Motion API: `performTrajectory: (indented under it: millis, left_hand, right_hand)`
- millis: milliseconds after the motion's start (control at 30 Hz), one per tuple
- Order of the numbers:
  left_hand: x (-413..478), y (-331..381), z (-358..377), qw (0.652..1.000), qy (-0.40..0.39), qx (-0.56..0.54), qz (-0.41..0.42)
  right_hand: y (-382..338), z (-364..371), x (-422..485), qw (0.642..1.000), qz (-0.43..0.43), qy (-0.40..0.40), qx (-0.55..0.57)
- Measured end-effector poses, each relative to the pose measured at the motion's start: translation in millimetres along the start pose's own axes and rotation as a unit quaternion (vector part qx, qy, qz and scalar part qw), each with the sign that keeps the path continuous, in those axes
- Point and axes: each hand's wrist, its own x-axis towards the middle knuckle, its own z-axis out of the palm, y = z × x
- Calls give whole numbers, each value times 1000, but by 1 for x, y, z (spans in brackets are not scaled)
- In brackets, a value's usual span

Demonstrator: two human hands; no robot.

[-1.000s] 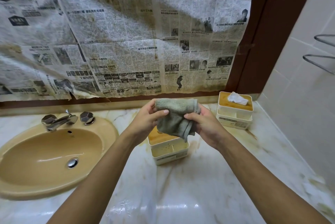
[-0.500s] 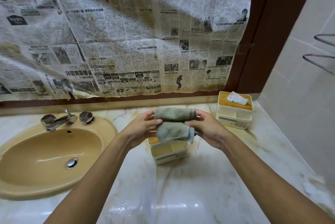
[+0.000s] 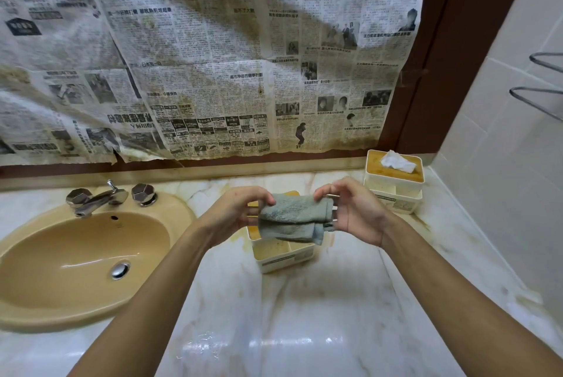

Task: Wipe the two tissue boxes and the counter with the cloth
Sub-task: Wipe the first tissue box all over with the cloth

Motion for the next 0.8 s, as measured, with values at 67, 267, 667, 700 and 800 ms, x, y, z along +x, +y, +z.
performTrajectory:
  millis: [67,267,667,700,800]
  left_hand:
    - [1,-3,0,998,3,43,49]
    - [-2,1,1,995,4,58,83]
    - [-6,-13,3,996,-9,53,-72]
    - [-7,-12,0,996,-10,59,-59]
    - [-7,-11,-7,997,-3,68,-21]
  right_hand:
    - [3,6,1,998,-16,38,-49]
    - [11,18,2,988,-21,62,-139]
    - [15,26,7,990,-11,28,-140]
    - [12,25,7,989,-16,34,-141]
    - [8,22,11,990,-27,52,-124]
